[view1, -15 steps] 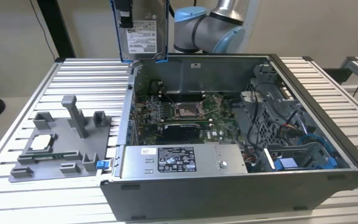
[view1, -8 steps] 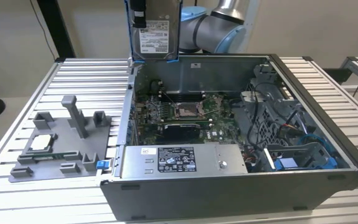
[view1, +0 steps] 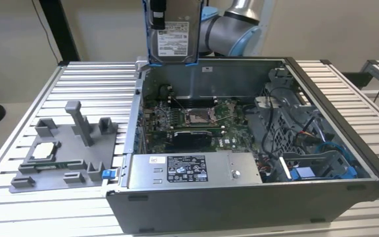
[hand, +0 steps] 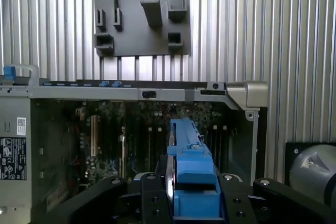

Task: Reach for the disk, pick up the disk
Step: 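Pick up the disk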

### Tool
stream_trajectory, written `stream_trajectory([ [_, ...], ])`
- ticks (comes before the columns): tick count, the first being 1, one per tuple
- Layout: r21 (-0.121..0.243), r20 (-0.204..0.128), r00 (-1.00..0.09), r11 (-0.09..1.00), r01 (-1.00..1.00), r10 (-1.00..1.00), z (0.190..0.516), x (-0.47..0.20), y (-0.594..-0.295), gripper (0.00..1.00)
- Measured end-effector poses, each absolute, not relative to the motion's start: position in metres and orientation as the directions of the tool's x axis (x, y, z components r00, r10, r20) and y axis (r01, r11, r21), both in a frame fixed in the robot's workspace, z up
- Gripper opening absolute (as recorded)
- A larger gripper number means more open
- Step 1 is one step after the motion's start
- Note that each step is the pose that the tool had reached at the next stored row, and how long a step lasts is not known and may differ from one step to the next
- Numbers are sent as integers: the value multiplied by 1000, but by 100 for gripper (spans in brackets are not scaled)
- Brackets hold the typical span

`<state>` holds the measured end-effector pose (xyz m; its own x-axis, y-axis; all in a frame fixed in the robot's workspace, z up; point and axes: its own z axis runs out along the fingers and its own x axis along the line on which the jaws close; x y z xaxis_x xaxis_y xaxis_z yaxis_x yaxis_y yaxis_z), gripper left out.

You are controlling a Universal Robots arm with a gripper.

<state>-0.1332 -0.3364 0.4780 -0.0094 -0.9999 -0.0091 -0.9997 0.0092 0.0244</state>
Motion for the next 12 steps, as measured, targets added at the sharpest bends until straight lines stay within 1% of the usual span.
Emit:
stream_trajectory([
  [12, 25, -9, -9, 9, -1000, -1000, 478, -99, -336, 0],
])
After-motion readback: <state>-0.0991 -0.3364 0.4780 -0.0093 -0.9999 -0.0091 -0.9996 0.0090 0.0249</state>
